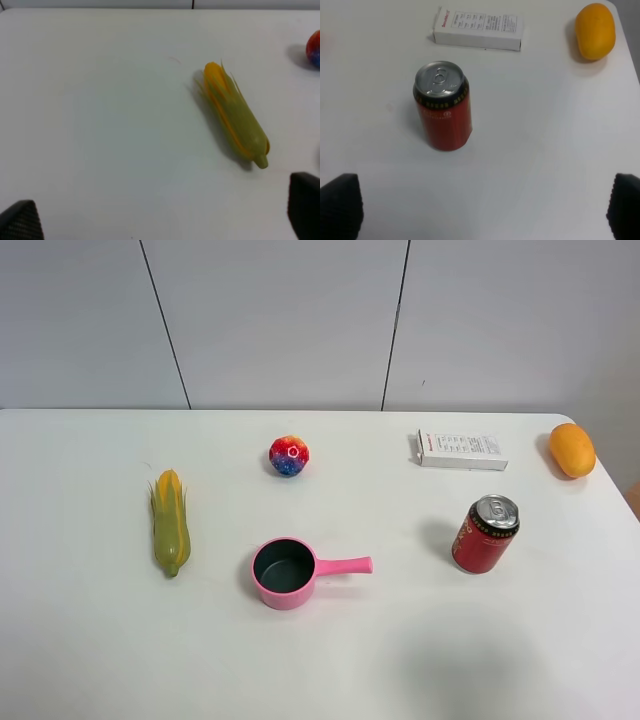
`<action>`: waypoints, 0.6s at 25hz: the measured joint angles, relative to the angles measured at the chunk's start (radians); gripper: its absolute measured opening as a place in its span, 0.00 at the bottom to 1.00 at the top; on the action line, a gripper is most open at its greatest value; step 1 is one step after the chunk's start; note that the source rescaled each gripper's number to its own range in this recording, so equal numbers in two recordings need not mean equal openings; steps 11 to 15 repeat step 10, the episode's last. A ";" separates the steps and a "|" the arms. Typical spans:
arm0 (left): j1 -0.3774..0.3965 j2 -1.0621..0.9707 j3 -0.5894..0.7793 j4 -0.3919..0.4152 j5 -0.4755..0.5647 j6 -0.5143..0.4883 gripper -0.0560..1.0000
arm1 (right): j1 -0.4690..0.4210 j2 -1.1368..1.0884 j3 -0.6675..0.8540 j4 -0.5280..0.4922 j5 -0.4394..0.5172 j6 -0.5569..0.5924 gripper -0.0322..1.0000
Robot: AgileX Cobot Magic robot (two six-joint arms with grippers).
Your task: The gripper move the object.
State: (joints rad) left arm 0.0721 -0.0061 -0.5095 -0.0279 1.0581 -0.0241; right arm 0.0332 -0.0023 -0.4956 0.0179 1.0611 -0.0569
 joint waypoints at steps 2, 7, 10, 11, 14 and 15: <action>0.000 0.000 0.000 0.000 0.000 0.000 1.00 | 0.000 0.000 0.000 0.000 0.000 0.000 1.00; 0.000 0.000 0.000 0.000 0.000 0.000 1.00 | 0.000 0.000 0.000 0.000 0.000 0.000 1.00; 0.000 0.000 0.000 0.000 0.000 0.000 1.00 | 0.000 0.000 0.000 0.000 0.000 0.000 1.00; 0.000 0.000 0.000 0.000 0.000 0.000 1.00 | 0.000 0.000 0.000 0.000 0.000 0.000 1.00; 0.000 0.000 0.000 0.000 0.000 0.000 1.00 | 0.000 0.000 0.000 0.000 0.000 0.000 1.00; 0.000 0.000 0.000 0.000 0.000 0.000 1.00 | 0.000 0.000 0.000 0.000 0.000 0.000 1.00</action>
